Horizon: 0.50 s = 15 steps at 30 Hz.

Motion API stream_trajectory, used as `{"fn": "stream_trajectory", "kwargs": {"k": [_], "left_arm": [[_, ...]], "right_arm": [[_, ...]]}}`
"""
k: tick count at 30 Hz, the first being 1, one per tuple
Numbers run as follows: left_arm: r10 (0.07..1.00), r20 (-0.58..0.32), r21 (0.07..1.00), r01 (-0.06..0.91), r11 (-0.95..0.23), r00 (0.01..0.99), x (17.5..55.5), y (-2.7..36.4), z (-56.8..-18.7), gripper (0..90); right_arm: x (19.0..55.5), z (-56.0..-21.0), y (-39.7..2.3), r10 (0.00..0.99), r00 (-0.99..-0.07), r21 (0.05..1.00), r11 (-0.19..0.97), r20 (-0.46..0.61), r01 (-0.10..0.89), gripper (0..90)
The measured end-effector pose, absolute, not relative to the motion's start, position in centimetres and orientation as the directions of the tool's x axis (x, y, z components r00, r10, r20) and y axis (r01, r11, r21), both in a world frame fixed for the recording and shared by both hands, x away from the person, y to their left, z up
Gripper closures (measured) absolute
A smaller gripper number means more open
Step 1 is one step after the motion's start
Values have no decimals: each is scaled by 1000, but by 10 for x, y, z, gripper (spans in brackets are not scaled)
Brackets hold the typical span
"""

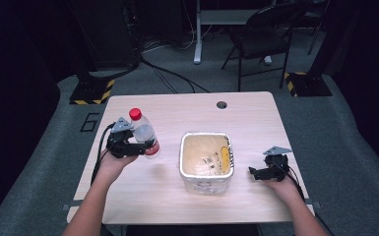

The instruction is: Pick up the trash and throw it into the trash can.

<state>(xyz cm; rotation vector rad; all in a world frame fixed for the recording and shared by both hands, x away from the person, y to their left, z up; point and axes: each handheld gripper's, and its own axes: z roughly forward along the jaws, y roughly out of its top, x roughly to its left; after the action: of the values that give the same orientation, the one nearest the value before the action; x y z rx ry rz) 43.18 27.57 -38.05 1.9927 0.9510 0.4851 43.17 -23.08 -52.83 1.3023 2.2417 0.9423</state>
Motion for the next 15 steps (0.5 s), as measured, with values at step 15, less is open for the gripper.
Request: {"fn": "stream_trajectory", "kwargs": {"k": [15], "left_arm": [[743,-14,832,420,-363,669,430,266,-361,270]], "right_arm": [[432,-528,-231,867,-498,711,345,7,612,0]]}}
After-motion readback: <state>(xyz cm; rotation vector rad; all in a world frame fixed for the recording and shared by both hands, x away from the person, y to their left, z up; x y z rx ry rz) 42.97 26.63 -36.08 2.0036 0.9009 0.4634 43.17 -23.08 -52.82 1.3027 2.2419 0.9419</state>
